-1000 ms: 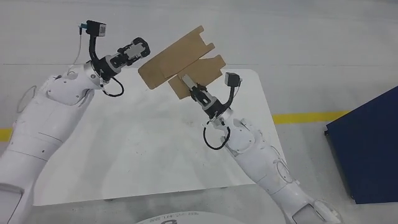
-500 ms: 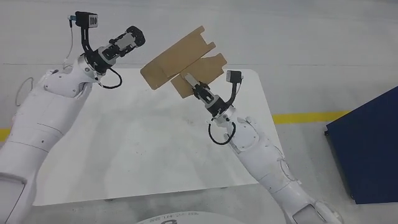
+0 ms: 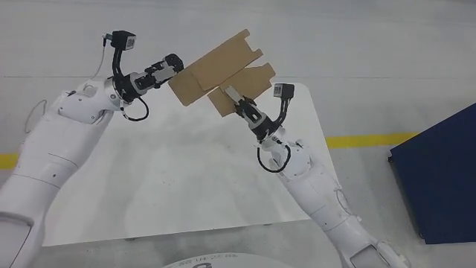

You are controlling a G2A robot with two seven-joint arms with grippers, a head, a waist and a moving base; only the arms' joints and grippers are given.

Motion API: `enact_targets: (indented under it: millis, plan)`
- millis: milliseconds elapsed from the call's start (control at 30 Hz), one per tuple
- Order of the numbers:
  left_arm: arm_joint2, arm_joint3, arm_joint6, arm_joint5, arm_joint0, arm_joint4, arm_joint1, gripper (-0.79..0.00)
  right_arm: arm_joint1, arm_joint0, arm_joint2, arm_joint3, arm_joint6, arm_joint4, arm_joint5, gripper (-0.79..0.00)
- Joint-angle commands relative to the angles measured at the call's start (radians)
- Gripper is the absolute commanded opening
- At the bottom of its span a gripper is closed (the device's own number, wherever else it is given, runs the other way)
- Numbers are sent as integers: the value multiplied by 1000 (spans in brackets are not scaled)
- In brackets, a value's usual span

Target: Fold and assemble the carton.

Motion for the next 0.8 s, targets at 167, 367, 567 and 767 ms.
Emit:
enact_targets:
  millis: [167,367,567,767]
  plan:
    - [17,-17,-132,42,-24,-82,14,0,3,2,9,-9,119,-2,27,-785]
    - [49,-40,-162,72,-33,-71,32,0,7,-6,27,-9,196,36,6,-785]
    - [79,-40,-155,66,-46,-77,41,-58,8,-13,38,-17,227,23,13,-785]
    - [105,-41,-137,47,-55,-73,51,-68,4,-24,45,-22,212,72,-14,-785]
